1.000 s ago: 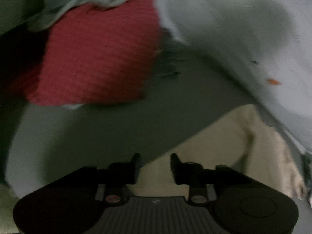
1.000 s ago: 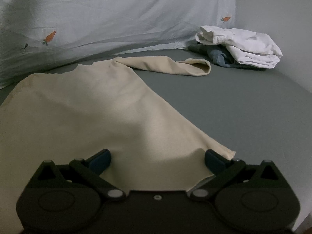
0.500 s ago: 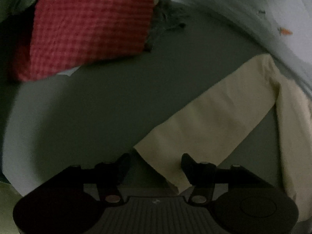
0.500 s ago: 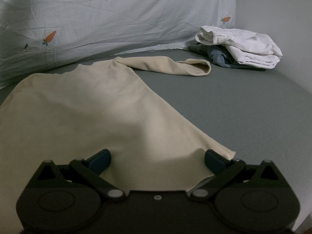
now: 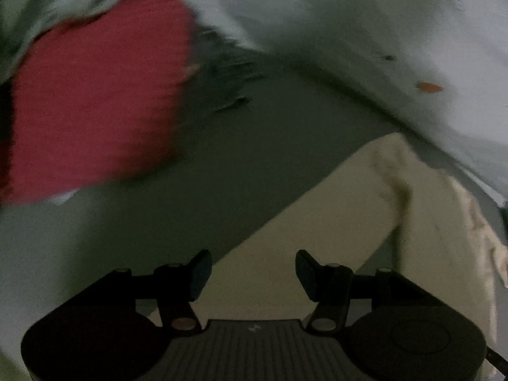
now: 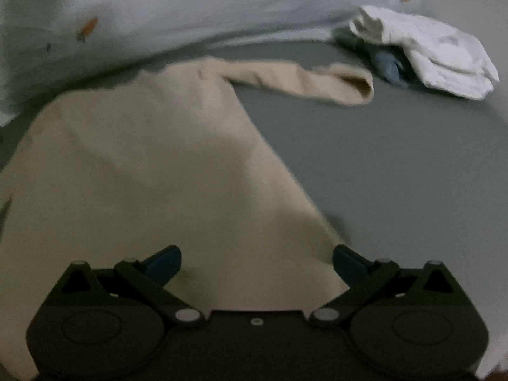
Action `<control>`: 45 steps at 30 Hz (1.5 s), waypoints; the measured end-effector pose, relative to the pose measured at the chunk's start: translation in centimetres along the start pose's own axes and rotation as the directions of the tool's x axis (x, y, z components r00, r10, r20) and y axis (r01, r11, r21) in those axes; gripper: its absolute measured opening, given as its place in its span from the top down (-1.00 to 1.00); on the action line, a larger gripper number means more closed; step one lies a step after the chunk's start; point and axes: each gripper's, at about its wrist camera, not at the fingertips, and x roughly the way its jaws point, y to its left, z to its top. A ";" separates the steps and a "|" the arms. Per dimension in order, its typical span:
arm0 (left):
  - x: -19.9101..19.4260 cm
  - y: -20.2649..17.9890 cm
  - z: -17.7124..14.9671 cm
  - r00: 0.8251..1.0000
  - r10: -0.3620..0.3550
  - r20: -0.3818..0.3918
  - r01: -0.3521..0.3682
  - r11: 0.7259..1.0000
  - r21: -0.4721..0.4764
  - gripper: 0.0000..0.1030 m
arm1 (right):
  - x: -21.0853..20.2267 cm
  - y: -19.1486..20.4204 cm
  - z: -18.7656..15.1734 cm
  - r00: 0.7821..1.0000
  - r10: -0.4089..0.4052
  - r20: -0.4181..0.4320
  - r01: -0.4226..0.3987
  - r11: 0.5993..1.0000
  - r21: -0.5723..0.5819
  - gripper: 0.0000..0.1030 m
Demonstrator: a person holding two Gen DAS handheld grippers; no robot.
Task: Fold clothes
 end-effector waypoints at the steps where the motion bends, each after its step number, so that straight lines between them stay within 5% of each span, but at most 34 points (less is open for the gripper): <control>1: 0.7 -1.2 0.6 1.000 -0.013 0.000 0.013 1.000 0.015 -0.15 | 0.0 -0.2 0.9 1.000 0.013 0.011 -0.013 1.000 -0.005 -1.00; 9: 9.4 -12.3 6.4 0.993 -0.118 -0.014 0.119 0.989 0.090 -0.16 | 4.0 -1.4 10.5 0.991 0.101 0.090 -0.093 0.992 -0.082 -0.71; 13: 14.8 -16.8 10.6 0.989 -0.148 -0.029 0.151 0.977 0.153 -0.17 | 9.2 -1.0 16.9 0.978 0.191 0.089 -0.178 0.974 -0.139 -0.11; 19: 22.3 -20.9 15.2 0.986 -0.153 -0.064 0.164 0.953 0.256 -0.16 | 18.6 1.2 25.1 0.956 0.272 0.110 -0.252 0.953 -0.165 -0.15; 23: 25.1 -22.2 15.5 0.975 -0.189 -0.117 0.215 0.936 0.280 -0.05 | 23.9 3.4 27.4 0.955 0.295 0.019 -0.284 0.933 -0.221 -0.13; 24: 25.1 -22.5 15.3 0.975 -0.192 -0.112 0.218 0.928 0.302 0.40 | 24.9 3.9 27.6 0.952 0.307 -0.018 -0.303 0.926 -0.225 -0.04; 26: 25.2 -22.8 14.9 0.976 -0.191 -0.100 0.214 0.924 0.317 0.73 | 26.0 4.6 27.8 0.950 0.310 -0.048 -0.312 0.921 -0.233 0.46; 28: 25.3 -22.6 14.6 0.977 -0.199 -0.082 0.214 0.935 0.283 0.81 | 26.1 5.2 28.0 0.955 0.295 -0.023 -0.292 0.927 -0.236 0.92; 34: 24.9 -22.8 15.3 0.987 -0.153 -0.045 0.159 0.958 0.237 0.72 | 26.8 7.2 29.4 0.969 0.246 -0.009 -0.240 0.935 -0.261 0.86; 36: 23.6 -23.1 15.2 0.993 -0.120 -0.014 0.120 0.967 0.223 0.45 | 25.9 8.0 29.6 0.980 0.201 0.002 -0.191 0.936 -0.297 0.37; 37: 22.9 -23.2 15.1 0.995 -0.103 0.001 0.101 0.971 0.215 0.38 | 24.4 7.7 29.4 0.981 0.184 0.055 -0.160 0.941 -0.297 -0.09; 38: 22.3 -23.4 15.1 0.996 -0.087 0.016 0.081 0.975 0.208 0.22 | 22.9 7.5 29.1 0.980 0.167 0.109 -0.129 0.947 -0.295 -0.33; 39: 21.1 -23.5 14.7 0.996 -0.084 0.034 0.076 0.977 0.197 0.02 | 21.4 6.7 28.7 0.976 0.158 0.151 -0.112 0.955 -0.273 -0.37; 42: 17.0 -24.2 12.1 0.993 -0.110 0.054 0.100 0.981 0.168 -0.11 | 17.2 2.8 26.4 0.973 0.085 0.216 -0.046 0.983 -0.180 -0.30; 45: 13.6 -26.0 7.6 0.991 -0.135 0.009 0.131 0.974 0.183 -0.31 | 14.4 -1.0 23.0 0.976 -0.004 0.219 0.047 0.980 -0.195 0.02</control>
